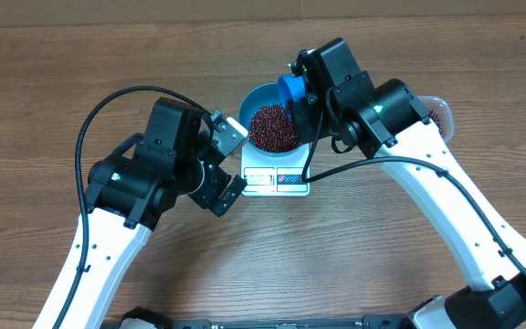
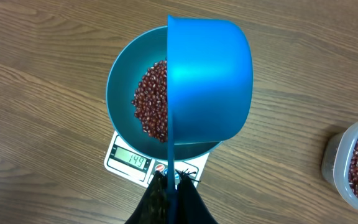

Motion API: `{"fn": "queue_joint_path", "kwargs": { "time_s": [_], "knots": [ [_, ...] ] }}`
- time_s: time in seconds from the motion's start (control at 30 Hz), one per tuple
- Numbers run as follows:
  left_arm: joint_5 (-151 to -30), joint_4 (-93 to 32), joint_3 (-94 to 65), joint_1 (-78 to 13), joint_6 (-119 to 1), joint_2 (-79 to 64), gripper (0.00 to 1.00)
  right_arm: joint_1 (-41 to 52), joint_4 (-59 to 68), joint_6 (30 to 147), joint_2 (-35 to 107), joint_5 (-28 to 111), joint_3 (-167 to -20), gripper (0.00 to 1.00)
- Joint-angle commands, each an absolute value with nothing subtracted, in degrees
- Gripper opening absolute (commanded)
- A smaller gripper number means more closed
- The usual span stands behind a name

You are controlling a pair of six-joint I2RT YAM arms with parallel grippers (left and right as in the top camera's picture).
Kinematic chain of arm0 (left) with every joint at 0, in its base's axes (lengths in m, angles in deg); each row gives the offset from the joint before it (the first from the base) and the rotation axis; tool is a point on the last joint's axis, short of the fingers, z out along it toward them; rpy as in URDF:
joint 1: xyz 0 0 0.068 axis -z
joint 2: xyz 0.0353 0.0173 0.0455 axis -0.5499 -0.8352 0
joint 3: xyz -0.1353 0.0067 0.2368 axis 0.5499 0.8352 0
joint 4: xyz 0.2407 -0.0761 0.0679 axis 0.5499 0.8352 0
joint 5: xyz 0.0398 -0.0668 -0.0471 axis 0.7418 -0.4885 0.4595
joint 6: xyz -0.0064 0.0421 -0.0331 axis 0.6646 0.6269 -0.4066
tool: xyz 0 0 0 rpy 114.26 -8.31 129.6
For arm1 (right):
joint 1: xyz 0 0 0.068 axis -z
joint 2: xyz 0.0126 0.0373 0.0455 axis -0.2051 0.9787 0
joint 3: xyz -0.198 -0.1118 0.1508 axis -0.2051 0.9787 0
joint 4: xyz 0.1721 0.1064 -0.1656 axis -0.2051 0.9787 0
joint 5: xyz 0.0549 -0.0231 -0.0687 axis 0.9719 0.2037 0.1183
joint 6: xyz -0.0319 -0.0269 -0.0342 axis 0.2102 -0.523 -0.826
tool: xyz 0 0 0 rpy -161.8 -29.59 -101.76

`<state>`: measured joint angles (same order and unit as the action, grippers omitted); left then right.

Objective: Scoop item into bowl and weigh 150g on scale
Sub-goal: 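Tilt the scoop slightly to trickle beans into the bowl, then hold the blue scoop over the teal bowl with the right gripper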

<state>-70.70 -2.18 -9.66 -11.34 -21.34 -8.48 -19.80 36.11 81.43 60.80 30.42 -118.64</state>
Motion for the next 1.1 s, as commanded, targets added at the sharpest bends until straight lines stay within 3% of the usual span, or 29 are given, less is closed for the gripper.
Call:
{"fn": "queue_joint_path", "kwargs": {
  "time_s": [0.0, 1.07],
  "knots": [
    [-71.3, -2.1, -11.0, -11.3, -22.1, -8.1, 1.0, -20.2, 36.0, 82.2, 61.3, 29.5, -120.8, 0.04],
    [-71.3, -2.1, -11.0, -11.3, -22.1, -8.1, 0.99, -20.2, 36.0, 84.0, 61.5, 35.8, -122.7, 0.04]
  ]
}}
